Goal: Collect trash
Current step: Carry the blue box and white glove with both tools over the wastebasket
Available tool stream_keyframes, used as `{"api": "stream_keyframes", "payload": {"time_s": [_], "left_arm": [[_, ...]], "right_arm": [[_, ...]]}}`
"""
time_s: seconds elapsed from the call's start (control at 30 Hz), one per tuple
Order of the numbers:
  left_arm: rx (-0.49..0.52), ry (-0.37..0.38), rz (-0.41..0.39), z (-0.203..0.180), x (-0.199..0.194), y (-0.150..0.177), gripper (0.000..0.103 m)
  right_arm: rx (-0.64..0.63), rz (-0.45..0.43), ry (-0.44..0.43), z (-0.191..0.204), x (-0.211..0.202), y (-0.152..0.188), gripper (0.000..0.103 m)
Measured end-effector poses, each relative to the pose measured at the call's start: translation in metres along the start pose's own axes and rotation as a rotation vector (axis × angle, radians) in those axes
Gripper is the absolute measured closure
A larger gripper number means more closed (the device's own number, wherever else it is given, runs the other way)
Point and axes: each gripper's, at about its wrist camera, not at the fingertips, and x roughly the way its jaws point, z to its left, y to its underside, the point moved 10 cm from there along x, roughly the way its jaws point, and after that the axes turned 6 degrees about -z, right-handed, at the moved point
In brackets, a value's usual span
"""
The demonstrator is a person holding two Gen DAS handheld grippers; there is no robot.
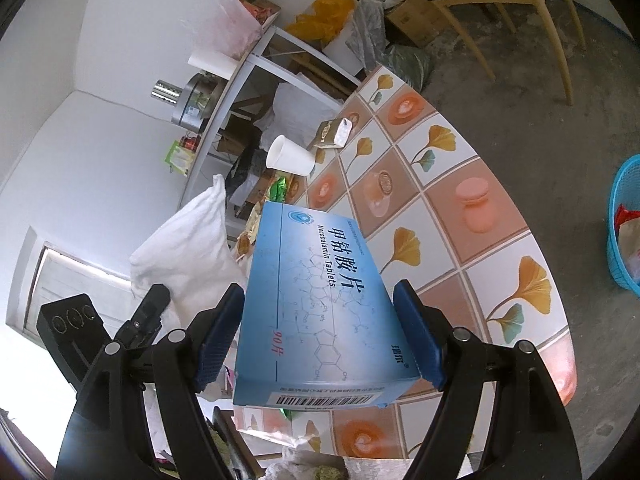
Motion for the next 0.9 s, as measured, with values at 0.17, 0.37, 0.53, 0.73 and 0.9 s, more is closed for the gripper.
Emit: {"api": "stream_keyframes", "payload": {"time_s": [0.17,0.37,0.53,0.73,0.9], "left_arm": [[-0.004,0.001,-0.003,0.003,-0.001,0.000,0.094],[-0.012,0.003,-0.012,0.006,-0.007,-0.001,0.094],[-0.016,0.005,-0.015,0.008,-0.010,-0.001,0.094],[-0.021,0.005,-0.017,0.010,-0.012,-0.001,0.094],[-0.028,0.004,-0.022,0.014,-0.015,0.000,0.094]], "right_arm": [[-0.005,-0.003,0.000,0.006,0.000,0.000,0.029],[-0.006,-0.018,-0.002,0.011,-0.005,-0.002,0.029],[-0.006,-0.035,0.001,0.014,-0.011,-0.005,0.029],[-0.005,-0.051,0.001,0.017,-0.017,-0.008,0.029],[-0.002,-0.056,0.002,0.017,-0.019,-0.009,0.029]]}}
